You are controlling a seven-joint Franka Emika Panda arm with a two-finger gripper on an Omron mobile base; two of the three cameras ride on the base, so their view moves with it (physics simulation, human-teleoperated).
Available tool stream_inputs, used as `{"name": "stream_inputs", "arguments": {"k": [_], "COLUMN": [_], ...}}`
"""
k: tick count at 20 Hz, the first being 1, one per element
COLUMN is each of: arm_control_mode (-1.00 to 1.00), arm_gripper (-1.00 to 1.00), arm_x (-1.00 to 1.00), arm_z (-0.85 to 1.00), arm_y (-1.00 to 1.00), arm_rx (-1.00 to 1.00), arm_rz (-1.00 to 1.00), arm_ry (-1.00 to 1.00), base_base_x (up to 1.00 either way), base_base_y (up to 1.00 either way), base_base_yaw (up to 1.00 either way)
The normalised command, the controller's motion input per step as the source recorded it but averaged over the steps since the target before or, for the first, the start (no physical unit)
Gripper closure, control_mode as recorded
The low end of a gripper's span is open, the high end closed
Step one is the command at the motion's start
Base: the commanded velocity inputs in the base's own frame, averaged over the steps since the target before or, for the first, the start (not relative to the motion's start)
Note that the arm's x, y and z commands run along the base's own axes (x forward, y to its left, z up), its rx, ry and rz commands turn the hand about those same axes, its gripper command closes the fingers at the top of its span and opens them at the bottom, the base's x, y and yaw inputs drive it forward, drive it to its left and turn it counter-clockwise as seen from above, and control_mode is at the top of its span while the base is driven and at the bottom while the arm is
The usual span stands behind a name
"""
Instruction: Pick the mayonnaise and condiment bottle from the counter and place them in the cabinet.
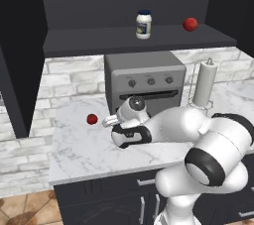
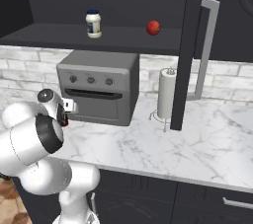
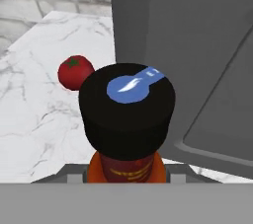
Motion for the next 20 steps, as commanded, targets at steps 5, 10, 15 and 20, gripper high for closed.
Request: {"name": "stream_inputs", "arguments": {"k": [5,10,15,20], "arm_control_mode": [-1.0,-1.0,-1.0,-1.0], "arm_gripper": [1.0,1.0,1.0,1.0], "arm_x": [-0.17,0.0,0.0,-0.26], "arm_z": [0.83,0.84,0.84,0.66], "arm_y": [0.12,0.0,0.0,0.01], "arm_rx": [0.0,0.0,-0.01,-0.02], "arm_rz": [0.0,0.0,0.0,0.0], "arm_ry": [-0.01,0.0,0.0,0.0], "base_base_x": [0.0,0.0,0.0,0.0], "base_base_y": [0.0,0.0,0.0,0.0], "base_base_yaw": [0.0,0.0,0.0,0.0]}}
